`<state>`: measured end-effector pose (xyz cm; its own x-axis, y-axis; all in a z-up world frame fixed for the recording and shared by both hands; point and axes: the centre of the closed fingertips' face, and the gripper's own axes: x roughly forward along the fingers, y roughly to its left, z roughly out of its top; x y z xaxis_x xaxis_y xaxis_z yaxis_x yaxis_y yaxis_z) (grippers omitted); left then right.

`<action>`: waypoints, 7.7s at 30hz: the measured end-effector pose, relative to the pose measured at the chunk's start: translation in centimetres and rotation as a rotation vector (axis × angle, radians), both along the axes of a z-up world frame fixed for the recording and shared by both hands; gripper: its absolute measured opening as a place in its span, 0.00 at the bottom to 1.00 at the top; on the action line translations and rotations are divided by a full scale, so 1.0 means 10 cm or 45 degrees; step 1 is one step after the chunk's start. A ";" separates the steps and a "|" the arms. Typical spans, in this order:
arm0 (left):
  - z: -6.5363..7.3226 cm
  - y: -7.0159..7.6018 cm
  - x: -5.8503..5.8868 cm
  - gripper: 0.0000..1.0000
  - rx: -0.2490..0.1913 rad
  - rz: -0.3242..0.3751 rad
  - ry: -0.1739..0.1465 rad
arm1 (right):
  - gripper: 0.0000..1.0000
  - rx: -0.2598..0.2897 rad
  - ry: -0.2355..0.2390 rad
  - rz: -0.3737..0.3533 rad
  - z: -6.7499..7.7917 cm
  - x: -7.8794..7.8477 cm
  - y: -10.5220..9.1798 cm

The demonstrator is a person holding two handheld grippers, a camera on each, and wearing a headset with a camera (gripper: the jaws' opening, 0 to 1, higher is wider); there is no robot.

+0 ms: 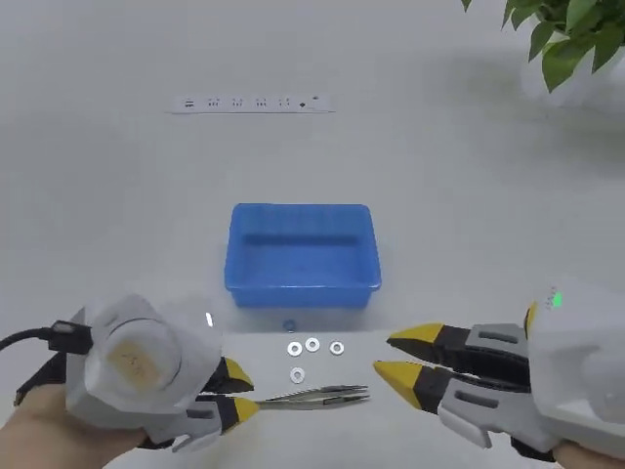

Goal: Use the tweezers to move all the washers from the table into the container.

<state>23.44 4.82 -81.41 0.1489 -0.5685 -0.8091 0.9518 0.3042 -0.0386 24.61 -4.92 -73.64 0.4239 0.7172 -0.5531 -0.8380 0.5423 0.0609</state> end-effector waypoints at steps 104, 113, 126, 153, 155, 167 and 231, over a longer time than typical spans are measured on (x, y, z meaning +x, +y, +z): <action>0.95 -0.36 0.23 0.00 -0.005 -0.221 -0.130 | 0.02 -0.044 0.046 0.511 -0.40 0.11 0.85; 1.12 -0.20 0.21 0.30 -0.310 0.152 -0.069 | 0.02 0.085 0.181 0.291 -0.38 0.24 0.74; 1.21 0.05 0.15 0.57 -0.604 0.550 -0.078 | 0.02 0.277 0.253 0.106 -0.08 0.34 0.57; 1.39 0.33 0.36 0.89 -0.722 0.832 -0.297 | 0.02 0.232 -0.094 -0.094 0.32 1.29 0.33; 1.39 0.35 0.37 0.89 -0.724 0.845 -0.301 | 0.02 0.205 -0.109 -0.085 0.27 1.34 0.35; 1.41 0.48 0.39 0.86 -0.739 0.892 -0.306 | 0.02 0.093 -0.110 -0.015 -0.12 1.45 0.47; 1.33 0.37 0.31 0.85 -0.699 0.827 -0.264 | 0.03 0.215 0.061 -0.051 -0.04 0.64 0.31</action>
